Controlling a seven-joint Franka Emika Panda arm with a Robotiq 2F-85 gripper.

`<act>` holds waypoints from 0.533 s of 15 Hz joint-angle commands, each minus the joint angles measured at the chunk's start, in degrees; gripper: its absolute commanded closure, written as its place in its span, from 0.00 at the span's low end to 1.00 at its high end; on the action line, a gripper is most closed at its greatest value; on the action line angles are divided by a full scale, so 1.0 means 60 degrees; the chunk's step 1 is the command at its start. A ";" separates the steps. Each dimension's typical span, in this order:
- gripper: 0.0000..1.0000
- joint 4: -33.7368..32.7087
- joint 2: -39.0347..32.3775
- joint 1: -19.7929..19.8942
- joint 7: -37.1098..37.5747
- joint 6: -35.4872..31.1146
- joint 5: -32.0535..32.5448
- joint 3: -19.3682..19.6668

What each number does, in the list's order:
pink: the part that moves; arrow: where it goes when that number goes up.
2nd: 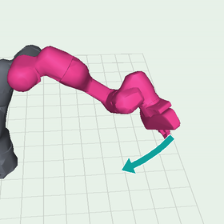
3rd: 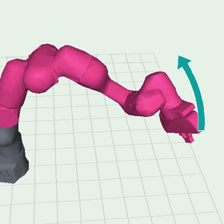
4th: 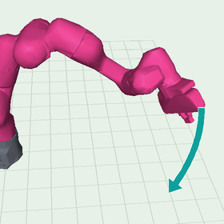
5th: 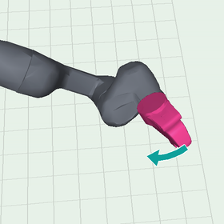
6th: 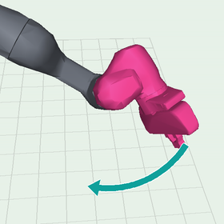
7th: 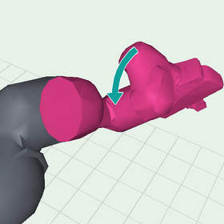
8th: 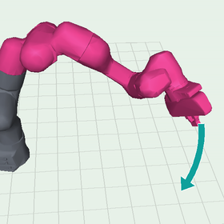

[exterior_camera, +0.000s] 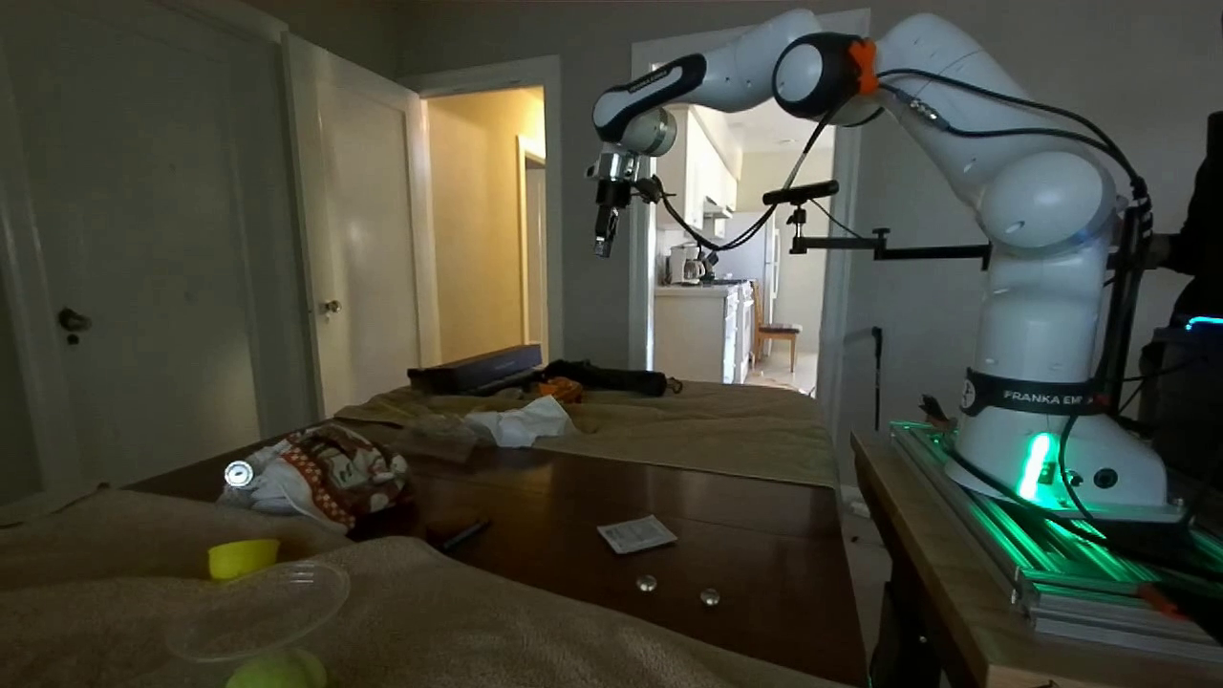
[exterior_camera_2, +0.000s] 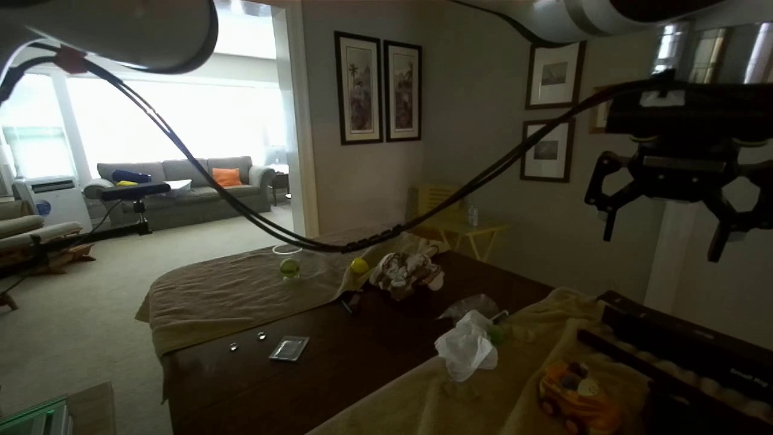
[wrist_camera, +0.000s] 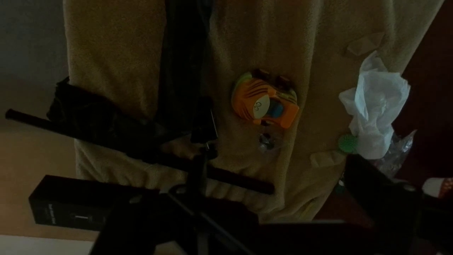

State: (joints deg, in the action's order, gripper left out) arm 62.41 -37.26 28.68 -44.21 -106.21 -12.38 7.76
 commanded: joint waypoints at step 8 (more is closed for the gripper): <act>0.00 -0.2609 -0.1666 -0.0978 0.2893 0.0179 0.0255 -0.0760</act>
State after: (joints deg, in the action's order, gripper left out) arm 55.29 -42.02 23.57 -29.36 -106.86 -12.25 4.93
